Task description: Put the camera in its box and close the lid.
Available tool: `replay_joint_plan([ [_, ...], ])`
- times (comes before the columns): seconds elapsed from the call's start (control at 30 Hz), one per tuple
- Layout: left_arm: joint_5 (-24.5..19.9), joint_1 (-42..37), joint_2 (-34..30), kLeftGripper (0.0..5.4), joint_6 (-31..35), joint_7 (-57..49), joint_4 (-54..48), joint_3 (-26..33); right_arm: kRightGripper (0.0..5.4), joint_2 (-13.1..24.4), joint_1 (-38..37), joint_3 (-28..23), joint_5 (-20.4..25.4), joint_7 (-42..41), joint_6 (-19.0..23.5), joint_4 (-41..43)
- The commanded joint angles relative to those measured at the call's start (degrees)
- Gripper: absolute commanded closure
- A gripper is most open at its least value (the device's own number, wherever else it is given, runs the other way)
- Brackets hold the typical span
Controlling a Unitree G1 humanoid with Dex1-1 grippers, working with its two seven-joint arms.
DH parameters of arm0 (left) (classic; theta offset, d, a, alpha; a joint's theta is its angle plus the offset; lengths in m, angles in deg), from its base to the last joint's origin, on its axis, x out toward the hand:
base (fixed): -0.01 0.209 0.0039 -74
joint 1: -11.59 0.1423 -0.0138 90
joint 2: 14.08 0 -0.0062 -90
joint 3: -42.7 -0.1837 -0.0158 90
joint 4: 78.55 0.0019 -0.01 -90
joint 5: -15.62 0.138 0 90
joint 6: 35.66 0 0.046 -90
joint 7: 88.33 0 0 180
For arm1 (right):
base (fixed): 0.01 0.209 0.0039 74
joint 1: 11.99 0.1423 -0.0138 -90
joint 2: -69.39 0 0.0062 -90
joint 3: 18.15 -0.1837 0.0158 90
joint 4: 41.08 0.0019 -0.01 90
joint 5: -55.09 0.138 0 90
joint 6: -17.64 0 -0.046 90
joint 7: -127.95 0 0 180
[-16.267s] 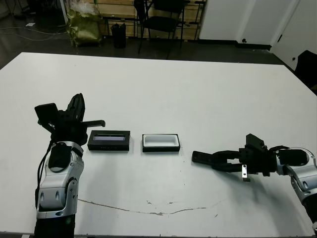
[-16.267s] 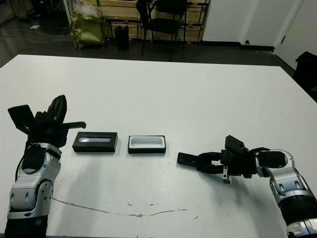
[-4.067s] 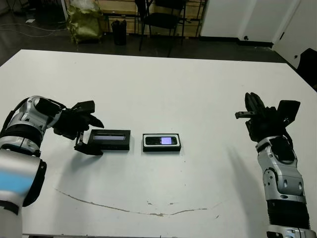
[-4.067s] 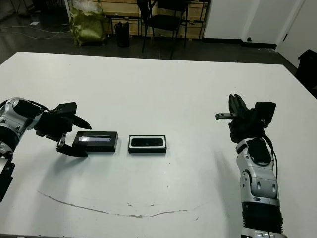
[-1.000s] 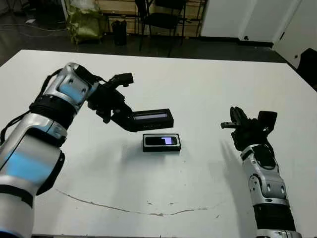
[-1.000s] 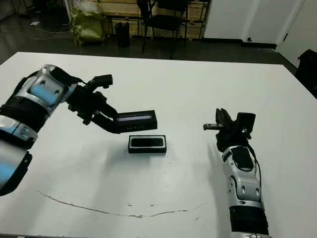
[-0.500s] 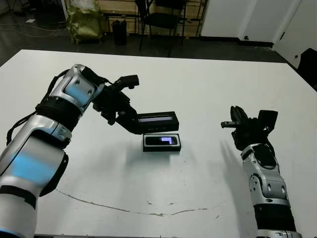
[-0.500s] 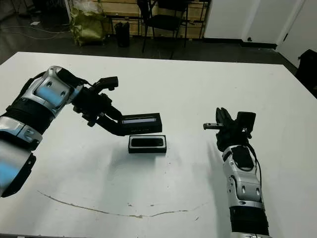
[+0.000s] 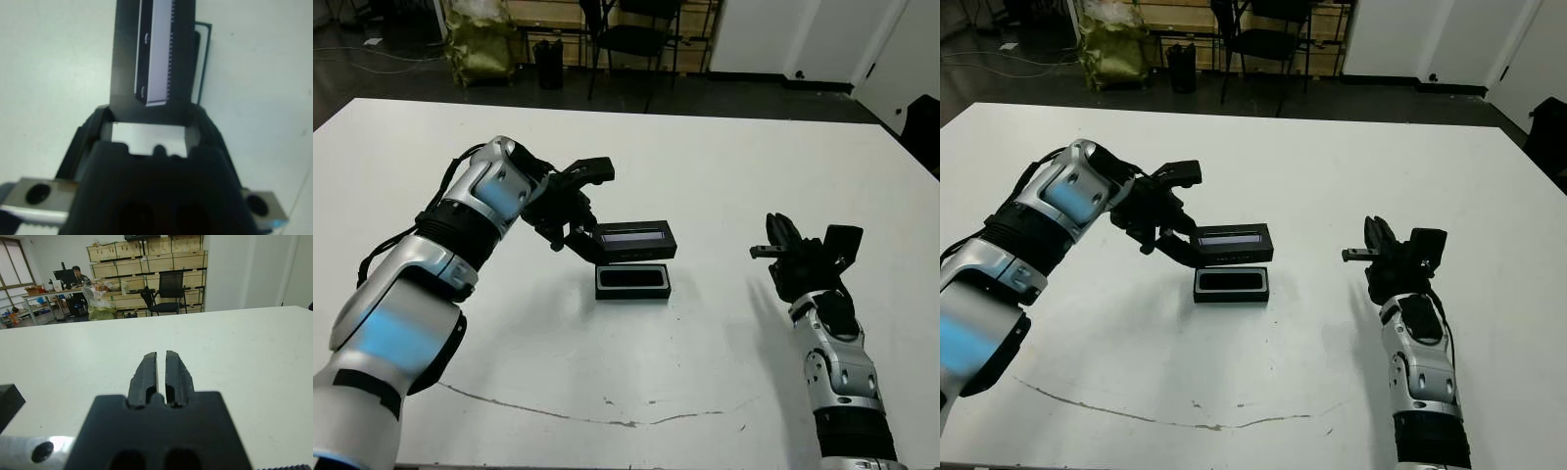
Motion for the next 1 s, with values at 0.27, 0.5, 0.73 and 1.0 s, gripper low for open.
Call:
replay_joint_plan([
  [0.27,1.3,1.3,-0.7,3.03,-5.4,1.0,-0.6,-1.6,5.40,-0.1,-0.7,-0.1,-0.1,0.3,0.6,-0.3],
  [0.5,1.7,2.4,-1.1,3.03,-6.7,1.4,-2.1,-1.8,5.40,-0.1,-0.9,0.0,0.0,0.5,0.8,0.0],
  [0.73,2.4,3.1,-0.6,3.03,-4.9,1.7,-2.2,-2.6,5.40,-0.1,-1.0,0.1,-0.4,1.0,1.2,0.3],
  [1.0,1.6,4.9,-0.6,3.03,-6.9,3.0,-1.6,-2.6,5.40,0.0,-1.2,0.2,-0.4,0.7,0.8,0.3],
])
